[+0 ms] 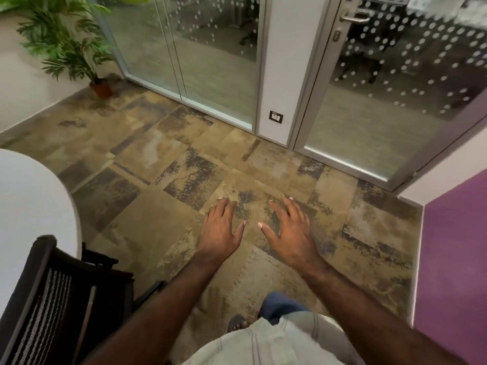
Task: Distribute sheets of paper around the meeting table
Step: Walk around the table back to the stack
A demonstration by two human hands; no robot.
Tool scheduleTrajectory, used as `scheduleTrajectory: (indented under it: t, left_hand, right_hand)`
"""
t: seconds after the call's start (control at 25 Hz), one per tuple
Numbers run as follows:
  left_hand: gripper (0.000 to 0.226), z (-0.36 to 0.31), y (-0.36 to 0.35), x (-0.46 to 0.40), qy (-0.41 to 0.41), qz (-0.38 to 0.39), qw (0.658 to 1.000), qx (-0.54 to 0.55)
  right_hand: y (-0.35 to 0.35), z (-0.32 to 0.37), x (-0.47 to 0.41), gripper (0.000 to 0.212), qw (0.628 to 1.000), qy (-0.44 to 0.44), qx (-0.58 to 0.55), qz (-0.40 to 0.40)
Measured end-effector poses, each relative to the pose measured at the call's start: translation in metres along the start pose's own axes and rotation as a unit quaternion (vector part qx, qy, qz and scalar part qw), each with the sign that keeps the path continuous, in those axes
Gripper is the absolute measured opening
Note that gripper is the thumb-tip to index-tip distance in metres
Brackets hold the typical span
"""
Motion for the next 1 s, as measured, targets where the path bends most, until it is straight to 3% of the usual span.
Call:
scheduleTrajectory:
  t: [0.28, 0.56, 1.0]
  left_hand:
    - [0.066, 0.021, -0.015, -0.111, 0.044, 0.015, 0.999, -0.024]
    - [0.066, 0.046, -0.01, -0.217, 0.146, 0.003, 0.989, -0.035]
    - [0.063, 0.145, 0.023, -0.326, 0.24, -0.037, 0.969, -0.036]
  right_hand:
    - [-0.011, -0.019, -0.139, 0.078, 0.999, 0.038, -0.002, 0.011]
    - [-0.022, -0.025, -0.291, 0.08, 0.991, 0.113, 0.015, 0.067]
    - [-0.076, 0.064, -0.465, 0.082, 0.97, 0.214, 0.014, 0.115]
Point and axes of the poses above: each hand's wrist, its own x-axis away from the middle knuckle, its own y-axis out of the back of the hand, z = x × y, the point moved 1 cm from there along -x, towards the middle knuckle, and after that the axes turned 3 degrees about -x, right-handed, at the moved point
